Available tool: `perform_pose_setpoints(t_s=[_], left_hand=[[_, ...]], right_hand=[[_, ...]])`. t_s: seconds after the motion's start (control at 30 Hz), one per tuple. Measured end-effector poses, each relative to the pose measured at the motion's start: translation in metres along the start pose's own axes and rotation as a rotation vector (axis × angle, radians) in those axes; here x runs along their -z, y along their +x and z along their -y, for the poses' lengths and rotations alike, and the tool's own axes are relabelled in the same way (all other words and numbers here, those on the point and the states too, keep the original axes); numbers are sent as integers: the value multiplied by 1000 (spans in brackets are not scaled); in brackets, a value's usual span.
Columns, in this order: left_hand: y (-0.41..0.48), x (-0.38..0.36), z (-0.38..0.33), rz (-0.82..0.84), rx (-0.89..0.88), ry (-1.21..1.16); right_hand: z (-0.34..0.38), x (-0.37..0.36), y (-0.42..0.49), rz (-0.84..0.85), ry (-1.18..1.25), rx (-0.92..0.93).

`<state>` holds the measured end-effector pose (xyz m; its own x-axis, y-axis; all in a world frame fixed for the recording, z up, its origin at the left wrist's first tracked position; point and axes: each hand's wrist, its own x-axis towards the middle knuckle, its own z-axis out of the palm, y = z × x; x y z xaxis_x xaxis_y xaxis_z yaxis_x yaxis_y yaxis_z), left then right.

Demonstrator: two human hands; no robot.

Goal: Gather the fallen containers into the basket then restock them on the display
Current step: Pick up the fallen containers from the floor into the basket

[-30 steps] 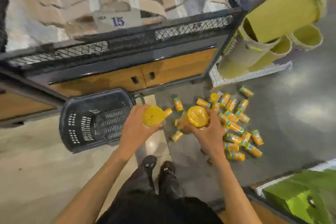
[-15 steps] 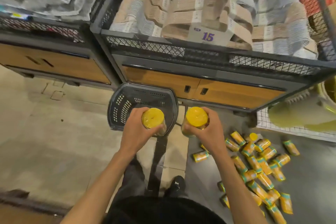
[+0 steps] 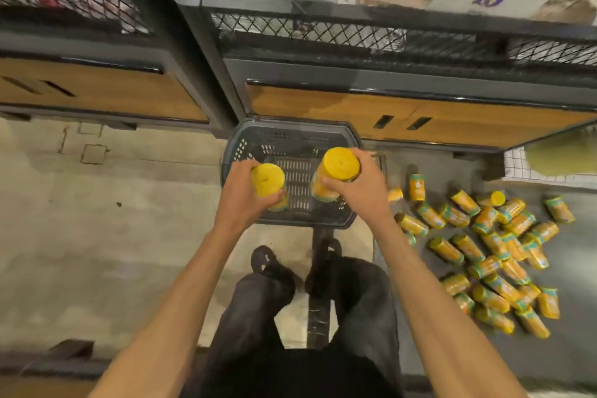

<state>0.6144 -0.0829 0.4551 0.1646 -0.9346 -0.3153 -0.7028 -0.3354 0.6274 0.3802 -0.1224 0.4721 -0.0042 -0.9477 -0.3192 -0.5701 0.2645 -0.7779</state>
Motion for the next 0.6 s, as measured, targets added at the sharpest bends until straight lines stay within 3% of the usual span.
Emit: perform_pose_setpoints(t_s=[0.23, 0.6], left_hand=[[92, -51, 91, 57, 67, 22], [237, -199, 219, 77, 57, 210]], right_hand=[[-60, -98, 90, 36, -130, 9], [-223, -252, 227, 120, -255, 60]])
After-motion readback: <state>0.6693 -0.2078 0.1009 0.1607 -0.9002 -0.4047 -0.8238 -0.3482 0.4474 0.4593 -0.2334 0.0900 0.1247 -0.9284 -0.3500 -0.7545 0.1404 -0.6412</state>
